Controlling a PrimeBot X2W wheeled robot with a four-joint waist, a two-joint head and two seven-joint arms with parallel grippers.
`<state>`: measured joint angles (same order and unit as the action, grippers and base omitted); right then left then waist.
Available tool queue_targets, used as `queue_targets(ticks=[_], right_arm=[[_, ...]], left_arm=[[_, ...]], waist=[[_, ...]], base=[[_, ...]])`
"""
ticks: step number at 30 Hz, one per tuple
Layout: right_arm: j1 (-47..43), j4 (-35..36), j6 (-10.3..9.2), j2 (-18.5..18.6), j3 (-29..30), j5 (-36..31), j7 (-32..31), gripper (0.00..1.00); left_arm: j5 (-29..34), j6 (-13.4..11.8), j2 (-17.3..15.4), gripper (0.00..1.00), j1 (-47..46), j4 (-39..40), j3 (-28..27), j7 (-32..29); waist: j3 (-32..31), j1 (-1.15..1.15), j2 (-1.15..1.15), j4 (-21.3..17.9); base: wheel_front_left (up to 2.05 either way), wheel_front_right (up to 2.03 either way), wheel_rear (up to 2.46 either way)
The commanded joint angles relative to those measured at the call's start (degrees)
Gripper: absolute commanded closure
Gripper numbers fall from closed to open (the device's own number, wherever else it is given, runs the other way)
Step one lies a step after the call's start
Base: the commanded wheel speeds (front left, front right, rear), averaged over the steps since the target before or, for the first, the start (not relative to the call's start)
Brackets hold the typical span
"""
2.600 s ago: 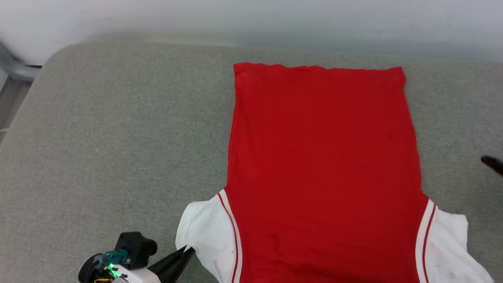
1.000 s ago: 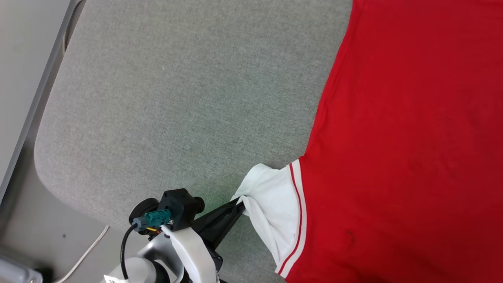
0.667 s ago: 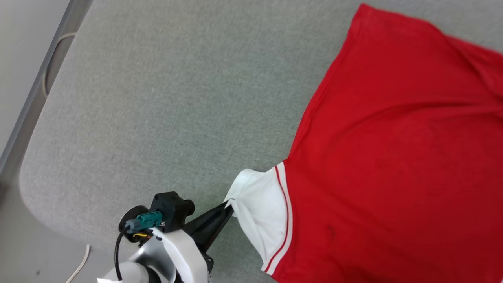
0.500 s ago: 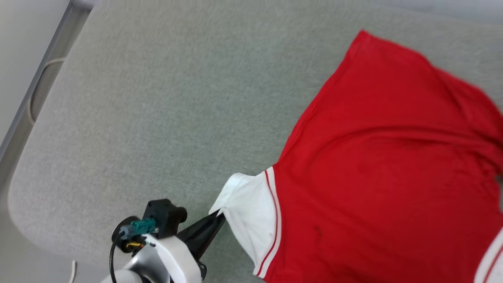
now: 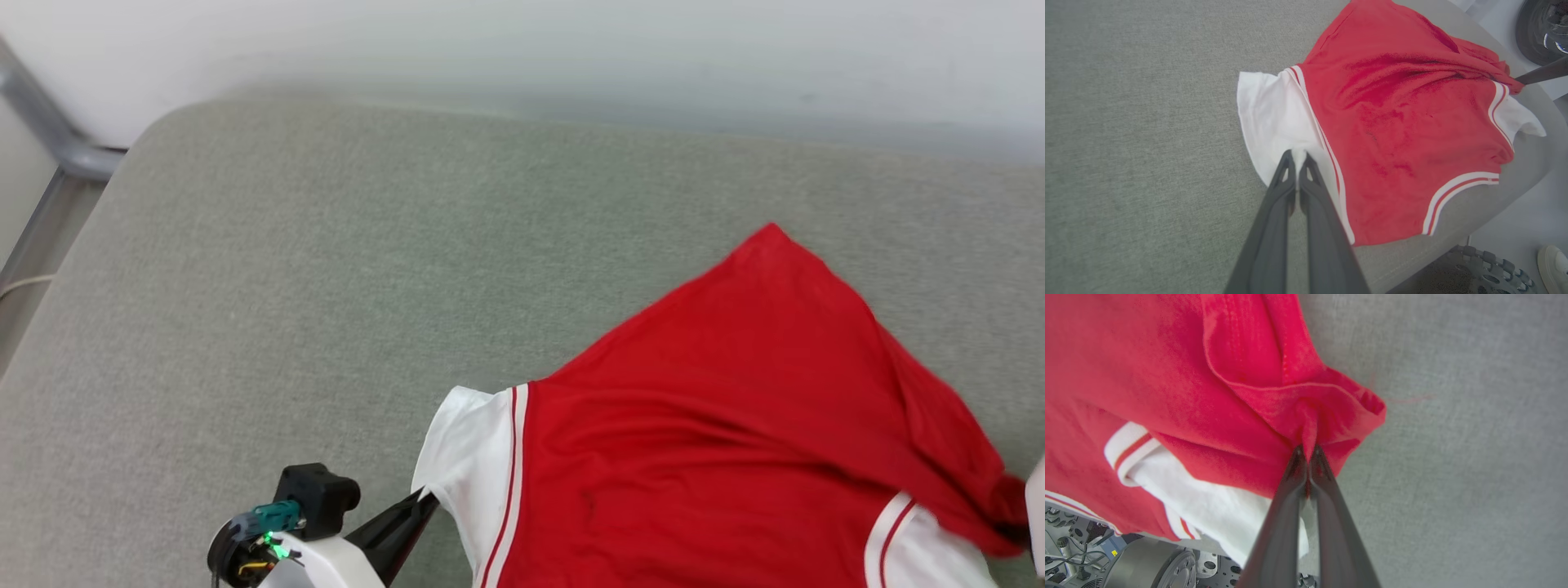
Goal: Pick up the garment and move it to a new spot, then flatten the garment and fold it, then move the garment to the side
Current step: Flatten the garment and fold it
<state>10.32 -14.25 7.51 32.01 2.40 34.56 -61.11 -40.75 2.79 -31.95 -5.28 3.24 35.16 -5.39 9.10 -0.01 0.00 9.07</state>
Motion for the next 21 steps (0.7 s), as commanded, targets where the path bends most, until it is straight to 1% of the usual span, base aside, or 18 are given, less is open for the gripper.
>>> queue_targets(ticks=[1,6,9,13,17,18,19,20,21], right_arm=[[-3.4,1.2,-0.04,-0.4,0.5,0.7,0.7,1.0],[-9.8,3.5,-0.04,-1.7,1.8,1.7,2.0,1.0],[-12.1,3.9,-0.04,-2.7,2.0,1.6,2.7,1.0],[-12.8,3.5,-0.04,-3.3,1.9,1.6,3.6,1.0],[-12.0,2.9,-0.04,-3.0,1.6,2.0,3.8,1.0],[-11.4,3.1,-0.04,-2.7,1.6,2.1,4.3,0.75],[-10.9,3.5,-0.04,-2.1,1.4,2.0,4.8,0.12],[-10.6,3.5,-0.04,-1.8,1.4,2.4,4.6,0.0],[-10.5,3.8,-0.04,-1.3,1.0,2.8,3.9,0.0]], left_arm=[[-0.4,-0.5,-0.2,1.0,1.0,-0.2,-0.4,0.8],[-1.0,-1.4,0.5,1.0,2.3,-0.5,-0.9,2.2],[-1.0,-1.8,0.9,1.0,2.5,-0.8,-0.9,2.7],[-0.4,-1.7,0.7,1.0,2.1,-1.3,-0.6,2.9],[-0.3,-1.3,0.6,1.0,1.3,-1.6,-0.5,3.1],[-0.3,-1.5,0.6,1.0,1.2,-1.6,-0.5,3.1],[-0.3,-1.5,0.6,1.0,1.1,-1.6,-0.5,3.2],[-0.2,-1.5,0.6,1.0,1.0,-1.6,-0.5,3.2],[-0.1,-1.5,0.6,1.0,0.9,-1.6,-0.5,3.2]], waist=[[-2.2,0.01,0.0,-2.1],[-3.4,0.01,0.0,-2.9],[-3.5,0.01,0.0,-3.1],[-3.2,0.01,0.0,-3.1],[-2.7,0.01,0.0,-3.0],[-2.6,0.01,0.0,-3.0],[-2.5,0.01,0.0,-2.9],[-2.3,0.01,0.0,-2.9],[-2.2,0.01,0.0,-2.8]], base=[[0.0,0.0,0.0],[0.0,0.0,0.0],[0.0,0.0,0.0],[0.0,0.0,0.0],[0.0,0.0,0.0],[0.0,0.0,0.0],[0.0,0.0,0.0],[0.0,0.0,0.0],[0.0,0.0,0.0]])
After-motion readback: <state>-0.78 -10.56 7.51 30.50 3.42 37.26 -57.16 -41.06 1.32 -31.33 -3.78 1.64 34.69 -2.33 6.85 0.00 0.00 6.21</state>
